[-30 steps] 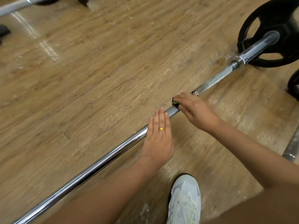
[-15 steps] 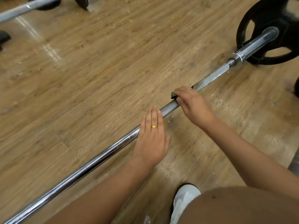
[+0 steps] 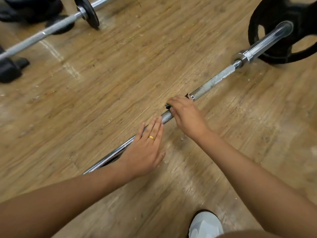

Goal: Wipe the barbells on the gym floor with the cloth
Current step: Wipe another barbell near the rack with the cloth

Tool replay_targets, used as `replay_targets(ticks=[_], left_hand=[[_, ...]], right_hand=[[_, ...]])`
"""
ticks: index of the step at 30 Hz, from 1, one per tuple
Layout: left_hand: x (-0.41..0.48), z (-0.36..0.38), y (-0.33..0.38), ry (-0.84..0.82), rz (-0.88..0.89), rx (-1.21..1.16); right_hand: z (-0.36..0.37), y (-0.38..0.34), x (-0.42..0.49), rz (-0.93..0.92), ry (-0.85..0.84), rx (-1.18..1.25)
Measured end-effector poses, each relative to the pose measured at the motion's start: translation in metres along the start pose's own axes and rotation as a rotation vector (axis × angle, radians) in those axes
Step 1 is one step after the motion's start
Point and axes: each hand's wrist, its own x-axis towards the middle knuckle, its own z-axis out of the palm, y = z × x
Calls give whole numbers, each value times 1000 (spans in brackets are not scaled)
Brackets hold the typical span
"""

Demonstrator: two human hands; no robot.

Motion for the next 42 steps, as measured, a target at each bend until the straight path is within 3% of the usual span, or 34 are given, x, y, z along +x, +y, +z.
replay_targets(ticks=[3,6,12,19,23,25,29,33,37,42], left_hand=[[4,-24,-20,-182,77,48],[15,-52,-35,-469,82,20],[36,-71,-42,-577,-5,-194],[63,-56,-45,-413,-27,-301],[81,-31,-34,-228,-118,-283],[86,-13,-31,-47,-152,-285],[94,0,-21,140,-238,-250],[94,-5,-23,176,-270,-213],[89,1,-33,170,-213,-154],[90,11,-37,212,-169,-100]], right_hand=[[1,1,11,-3,-19,11],[2,0,21,2,-63,21],[2,2,44,-26,-157,-26],[-10,33,53,13,-79,-64],[-21,42,67,-65,-207,-125],[-30,45,78,-99,-274,-165],[-50,48,104,-18,-416,-256],[-61,45,107,69,-456,-255],[-60,47,106,14,-485,-263],[-52,60,105,-143,-322,-158]])
